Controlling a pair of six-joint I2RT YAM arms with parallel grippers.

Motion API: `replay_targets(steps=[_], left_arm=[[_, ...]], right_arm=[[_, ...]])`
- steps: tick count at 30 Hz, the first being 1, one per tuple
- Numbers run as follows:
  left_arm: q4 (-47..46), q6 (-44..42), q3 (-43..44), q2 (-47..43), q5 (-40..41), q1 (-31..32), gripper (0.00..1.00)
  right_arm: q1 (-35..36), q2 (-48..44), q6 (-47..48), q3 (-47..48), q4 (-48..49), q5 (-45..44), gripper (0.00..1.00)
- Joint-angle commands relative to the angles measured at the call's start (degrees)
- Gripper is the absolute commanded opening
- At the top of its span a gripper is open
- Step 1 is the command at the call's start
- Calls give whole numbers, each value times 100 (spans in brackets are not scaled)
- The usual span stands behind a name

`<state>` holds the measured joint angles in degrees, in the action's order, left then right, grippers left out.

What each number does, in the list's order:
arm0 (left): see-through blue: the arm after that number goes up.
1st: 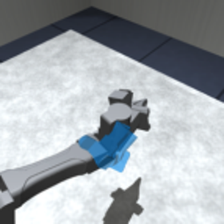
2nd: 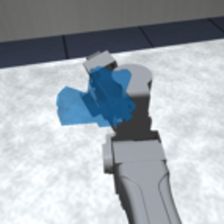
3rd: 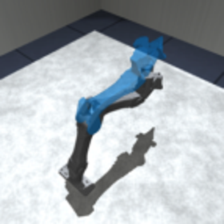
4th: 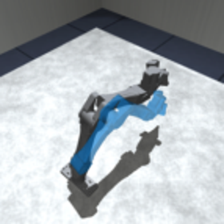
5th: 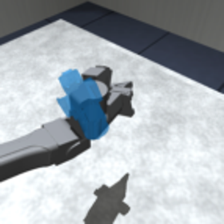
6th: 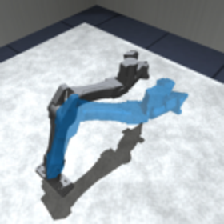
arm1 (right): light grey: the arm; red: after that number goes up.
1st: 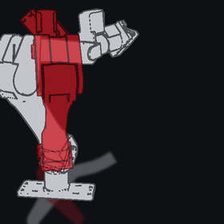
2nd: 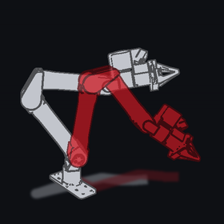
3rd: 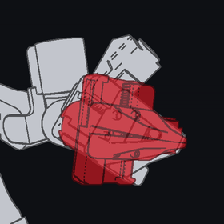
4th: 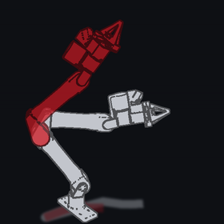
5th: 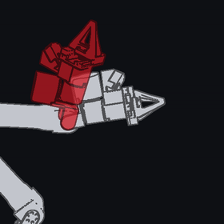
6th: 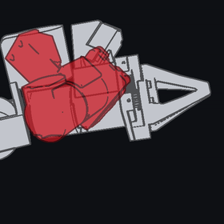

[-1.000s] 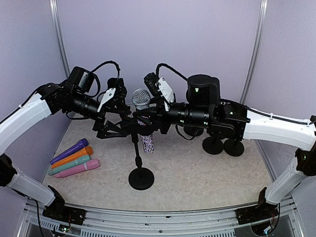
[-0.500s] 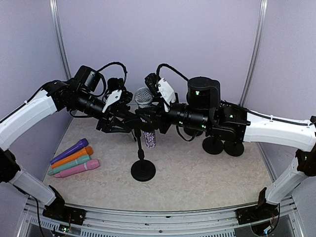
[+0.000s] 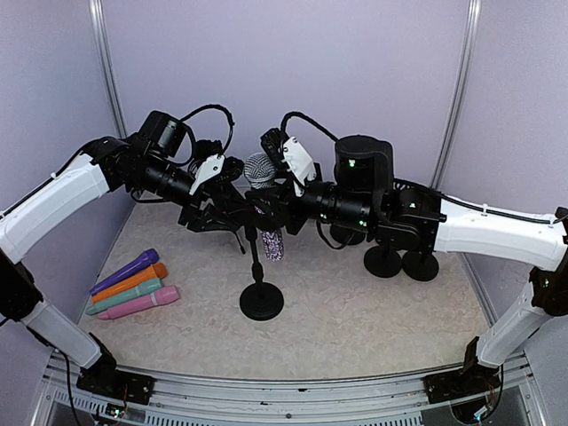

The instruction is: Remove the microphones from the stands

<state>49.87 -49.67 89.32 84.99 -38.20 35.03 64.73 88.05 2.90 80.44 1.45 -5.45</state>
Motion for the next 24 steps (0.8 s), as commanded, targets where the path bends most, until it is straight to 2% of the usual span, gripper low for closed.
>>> replay_targets(steps=[1, 4, 6, 16, 24], left_arm=[[-99, -115, 126, 63, -118, -11, 51], [-65, -103, 210, 102, -103, -9, 37], [-34, -85, 270, 151, 8, -25, 31], [-191, -50, 283, 226, 377, -82, 30], [-235, -55, 374, 300, 453, -79, 33]], right_arm=[[-67, -8, 25, 104, 275, 122, 0], [-111, -18, -85, 134, 260, 251, 0], [-125, -69, -124, 191, 270, 387, 0], [-180, -391, 20, 1034, -252, 574, 0], [-180, -1124, 232, 1193, -70, 395, 0]])
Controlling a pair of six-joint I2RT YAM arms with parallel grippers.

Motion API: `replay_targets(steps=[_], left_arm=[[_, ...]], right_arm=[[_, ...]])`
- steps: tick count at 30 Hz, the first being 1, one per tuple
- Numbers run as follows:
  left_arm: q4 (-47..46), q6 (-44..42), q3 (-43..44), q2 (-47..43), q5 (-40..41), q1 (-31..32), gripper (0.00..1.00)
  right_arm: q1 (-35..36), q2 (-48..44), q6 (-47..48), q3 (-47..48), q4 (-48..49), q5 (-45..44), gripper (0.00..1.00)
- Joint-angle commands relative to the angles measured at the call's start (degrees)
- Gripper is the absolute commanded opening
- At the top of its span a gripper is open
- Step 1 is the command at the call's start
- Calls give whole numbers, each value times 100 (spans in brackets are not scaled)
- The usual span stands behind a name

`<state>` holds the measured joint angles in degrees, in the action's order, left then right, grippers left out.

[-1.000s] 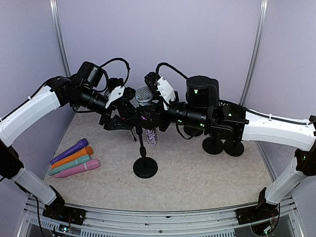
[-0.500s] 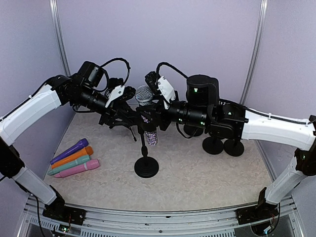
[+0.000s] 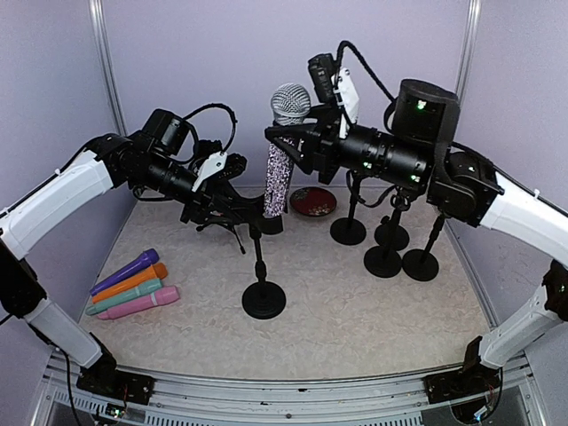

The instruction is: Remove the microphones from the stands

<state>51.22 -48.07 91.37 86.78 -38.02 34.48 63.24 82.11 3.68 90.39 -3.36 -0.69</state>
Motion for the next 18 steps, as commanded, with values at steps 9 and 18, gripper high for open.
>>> replay_targets(steps=[9, 18], left_arm=[[-658, 302, -29, -175, 505, -99, 99], [-56, 660, -344, -1045, -610, -742, 99]], right_arm=[[-31, -908, -483, -473, 1412, 272, 0], [22, 196, -1112, -309, 2133, 810, 0]])
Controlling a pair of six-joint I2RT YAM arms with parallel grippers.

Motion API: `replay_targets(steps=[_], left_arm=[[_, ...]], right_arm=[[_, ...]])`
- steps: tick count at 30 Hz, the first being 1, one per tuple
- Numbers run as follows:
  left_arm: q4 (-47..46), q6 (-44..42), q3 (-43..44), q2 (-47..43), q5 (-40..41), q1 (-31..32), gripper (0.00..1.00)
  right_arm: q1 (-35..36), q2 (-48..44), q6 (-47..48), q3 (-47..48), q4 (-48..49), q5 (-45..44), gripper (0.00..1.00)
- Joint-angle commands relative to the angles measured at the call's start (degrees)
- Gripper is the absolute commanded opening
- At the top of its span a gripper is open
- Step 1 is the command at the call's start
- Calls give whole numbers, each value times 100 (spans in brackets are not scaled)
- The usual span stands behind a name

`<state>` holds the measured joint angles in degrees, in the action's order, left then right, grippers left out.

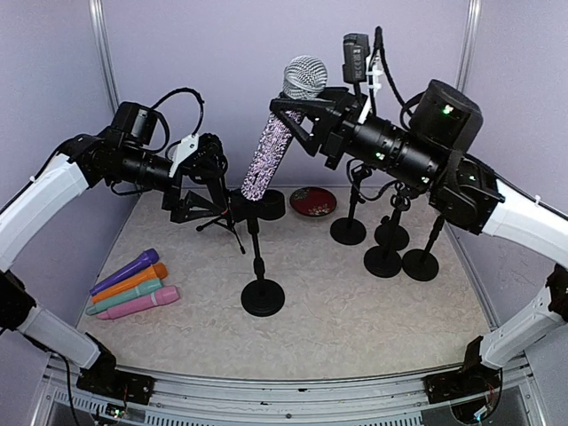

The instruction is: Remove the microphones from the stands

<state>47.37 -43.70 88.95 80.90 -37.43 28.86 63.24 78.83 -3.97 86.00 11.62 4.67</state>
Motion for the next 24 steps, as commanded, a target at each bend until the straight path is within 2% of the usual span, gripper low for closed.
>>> replay_targets(steps=[1, 6, 10, 16, 19, 22, 23, 24], left_arm=[[414, 265, -133, -549, -794, -221, 99], [527, 423, -518, -984, -1428, -560, 98], [586, 434, -783, -1137, -1567, -714, 92], [654, 416, -826, -1176, -1776, -768, 83], [665, 416, -826, -1124, -1777, -768, 74], [667, 416, -841, -1048, -1776, -797, 56], [663, 411, -861, -1030, -1754, -813, 50], [678, 381, -888, -1006, -1714, -847, 43]], right_arm=[[48, 722, -350, 201, 721, 275, 0], [126, 1615, -391, 635, 1205, 344, 0], [181, 2176, -638, 877, 1698, 512, 0], [269, 2664, -737, 1308, 1698, 567, 0], [309, 2736, -707, 1325, 1686, 537, 0], [335, 2792, -698, 1356, 1582, 565, 0], [338, 2803, -693, 1370, 1521, 574, 2], [345, 2805, -686, 1375, 1454, 576, 13]])
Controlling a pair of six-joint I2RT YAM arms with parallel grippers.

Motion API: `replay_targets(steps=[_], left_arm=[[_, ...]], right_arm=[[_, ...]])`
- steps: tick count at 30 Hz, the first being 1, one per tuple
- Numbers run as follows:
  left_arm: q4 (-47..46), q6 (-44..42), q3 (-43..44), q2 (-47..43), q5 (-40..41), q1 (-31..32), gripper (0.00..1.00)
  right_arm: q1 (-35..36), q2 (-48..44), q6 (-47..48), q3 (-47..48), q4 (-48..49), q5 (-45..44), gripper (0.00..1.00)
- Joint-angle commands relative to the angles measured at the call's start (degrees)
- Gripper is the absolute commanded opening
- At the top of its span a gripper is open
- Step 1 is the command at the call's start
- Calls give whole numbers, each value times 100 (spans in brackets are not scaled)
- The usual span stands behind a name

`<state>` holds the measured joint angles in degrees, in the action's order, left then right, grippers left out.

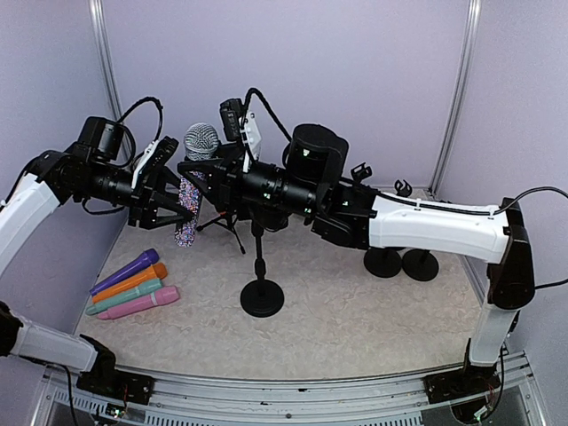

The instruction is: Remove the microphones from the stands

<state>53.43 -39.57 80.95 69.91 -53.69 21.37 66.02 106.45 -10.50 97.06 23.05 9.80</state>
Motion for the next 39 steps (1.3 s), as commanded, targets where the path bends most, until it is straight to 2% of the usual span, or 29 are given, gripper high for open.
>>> replay_targets(steps=[1, 3, 6, 8, 9, 12, 19, 28, 30, 32, 34, 39], left_arm=[[81, -62, -122, 110, -42, -119, 40], [149, -154, -184, 126, 35, -220, 33], [263, -330, -331, 92, 266, -476, 28], [305, -504, -537, 6, 529, -663, 27], [306, -585, -690, -54, 726, -726, 27], [159, -666, -1314, -289, 1400, -1000, 27], [-551, -784, -3244, -817, 2921, -1011, 27], [-1316, -874, -4414, -830, 4096, -1012, 30], [-1493, -860, -4571, -780, 4315, -1012, 34], [-1628, -843, -4701, -733, 4442, -1000, 46], [-1780, -810, -4826, -668, 4550, -1002, 52], [-1941, -598, -4972, -533, 4629, -991, 61]], right_arm=[[69, 31, -12, 270, 256, 61, 23], [69, -51, 65, 264, 112, 14, 41], [63, -267, 251, 222, -159, -218, 75], [60, -495, 434, 127, -375, -436, 89], [54, -679, 495, 76, -486, -539, 91], [51, -1219, 682, -316, -617, -910, 92], [-31, -2428, 797, -1729, -726, -1723, 90], [-159, -3621, 212, -3622, -676, -2499, 84], [-167, -3808, 87, -3919, -693, -2591, 84], [-177, -3939, -7, -4175, -714, -2616, 85], [-186, -4001, -67, -4388, -775, -2621, 86], [-177, -4169, -171, -5165, -571, -2821, 85]])
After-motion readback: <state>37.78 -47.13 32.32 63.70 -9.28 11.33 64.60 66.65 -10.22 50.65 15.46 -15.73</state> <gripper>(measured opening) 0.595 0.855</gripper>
